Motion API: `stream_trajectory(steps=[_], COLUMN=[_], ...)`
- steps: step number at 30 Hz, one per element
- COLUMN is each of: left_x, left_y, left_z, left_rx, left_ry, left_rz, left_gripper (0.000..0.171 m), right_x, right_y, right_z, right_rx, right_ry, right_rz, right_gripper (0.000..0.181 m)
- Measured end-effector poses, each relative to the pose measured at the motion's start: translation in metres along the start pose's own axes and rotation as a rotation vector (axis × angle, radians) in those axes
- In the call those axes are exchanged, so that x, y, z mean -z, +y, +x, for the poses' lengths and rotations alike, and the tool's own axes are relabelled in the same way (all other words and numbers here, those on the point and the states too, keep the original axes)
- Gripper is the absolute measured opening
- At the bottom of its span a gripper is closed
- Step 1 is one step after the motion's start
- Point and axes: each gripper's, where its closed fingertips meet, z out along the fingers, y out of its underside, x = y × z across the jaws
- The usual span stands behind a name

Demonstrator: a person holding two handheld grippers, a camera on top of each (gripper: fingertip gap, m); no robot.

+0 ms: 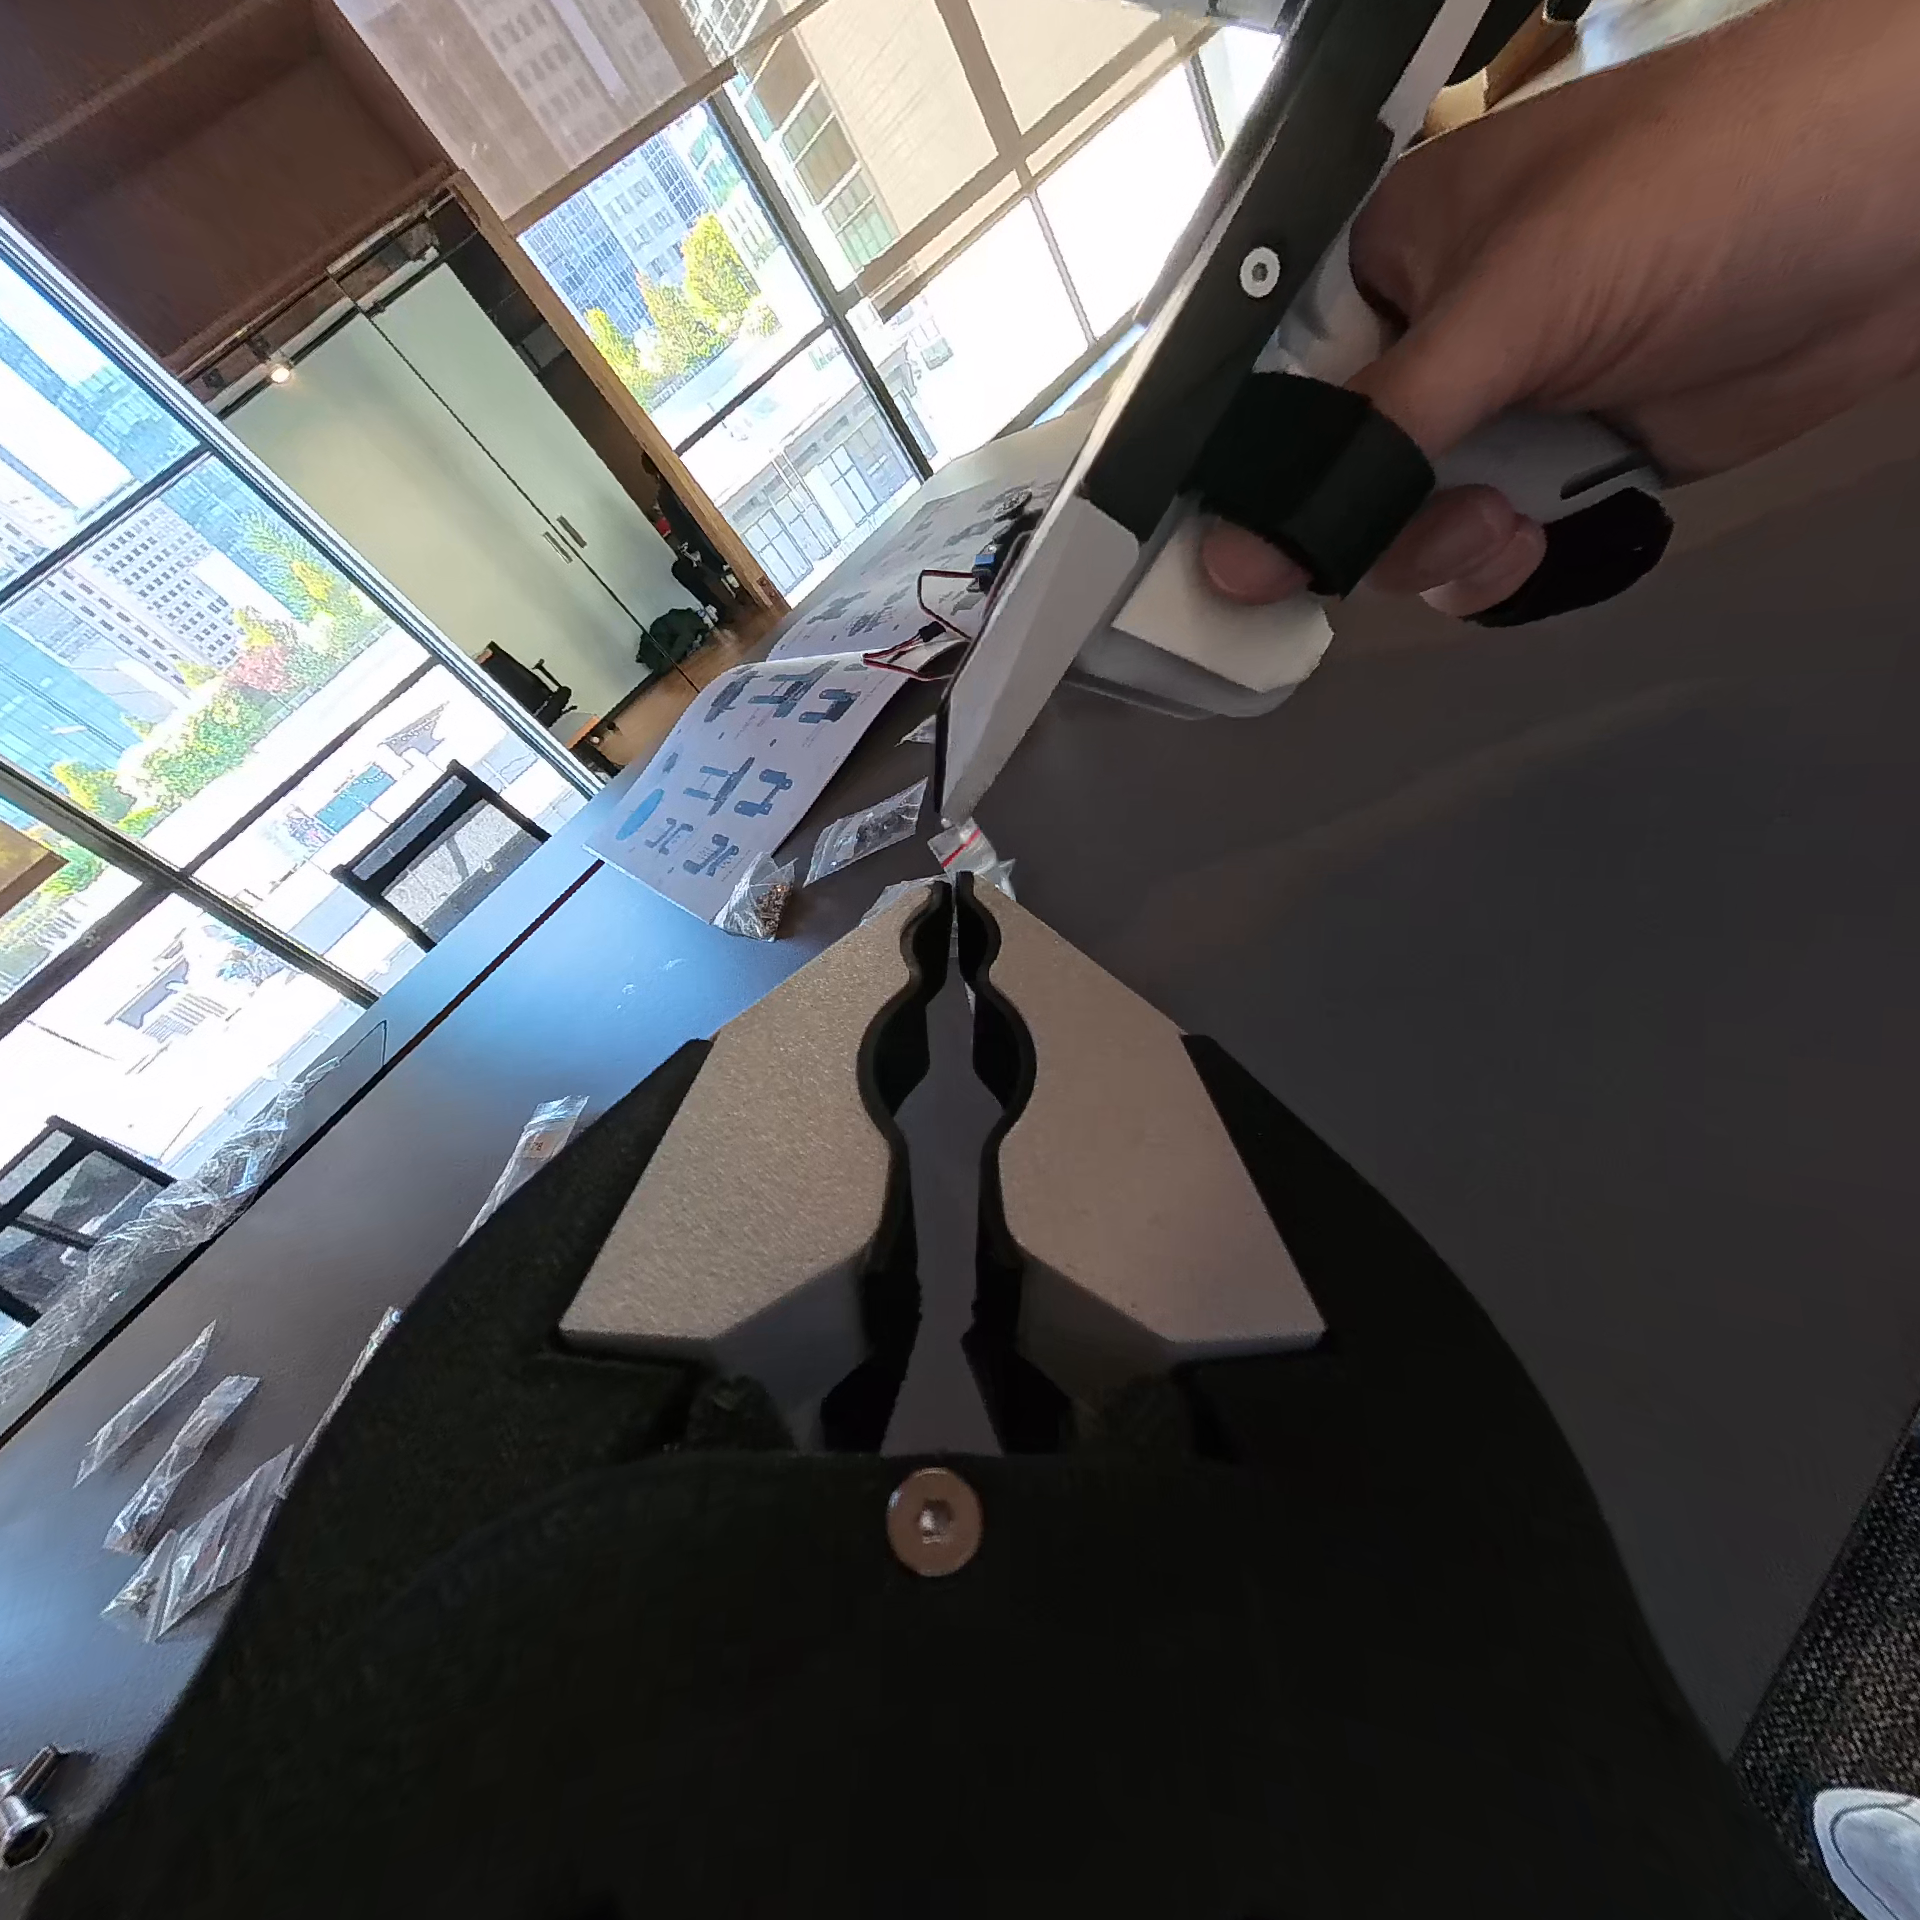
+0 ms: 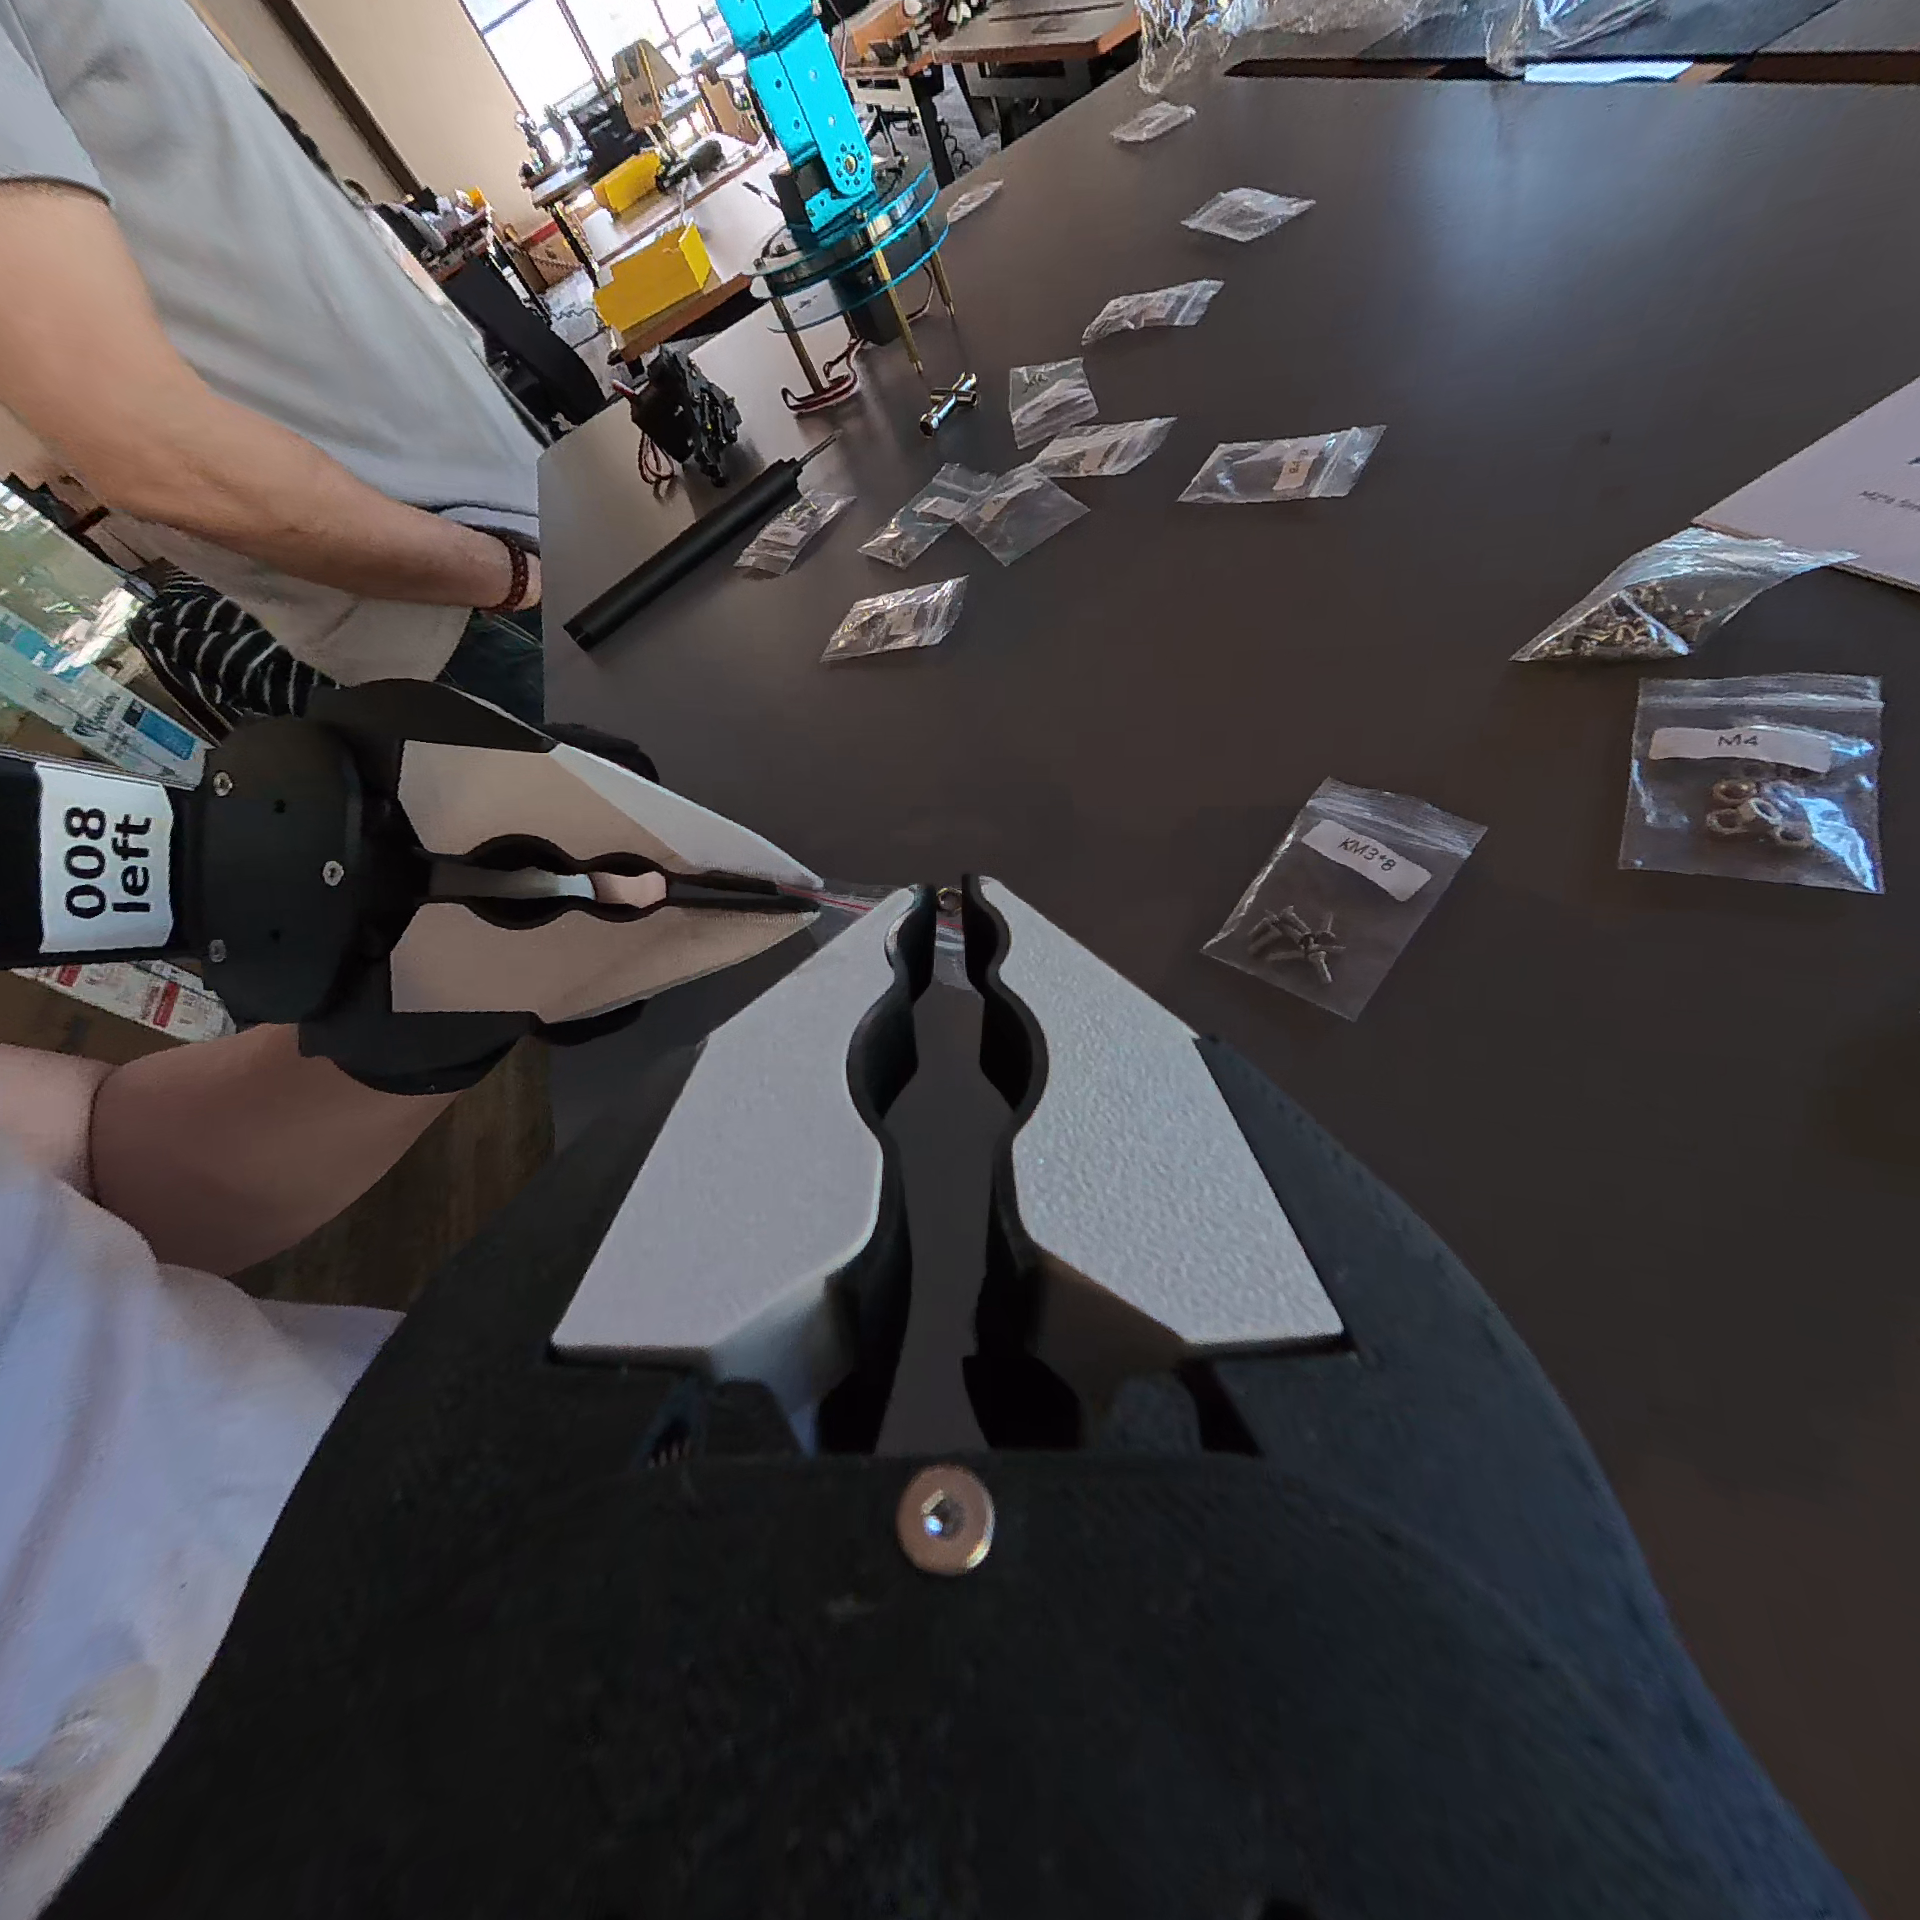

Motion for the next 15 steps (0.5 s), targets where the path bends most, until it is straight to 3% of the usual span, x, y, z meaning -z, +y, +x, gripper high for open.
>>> stream_trajectory(steps=[10, 15], left_x=[0.0, 0.0], left_y=[-0.001, 0.003], left_z=[0.002, -0.004], left_rx=[-0.002, 0.006], left_ry=[0.009, -0.017], left_rz=[0.0, -0.024], left_gripper=[0.0, 0.0], right_x=[-0.002, 0.006], right_y=[0.005, 0.019], right_z=[-0.005, 0.002], right_rx=[-0.013, 0.003], right_ry=[-0.029, 0.008], right_rz=[-0.012, -0.105], right_gripper=[0.004, 0.003])
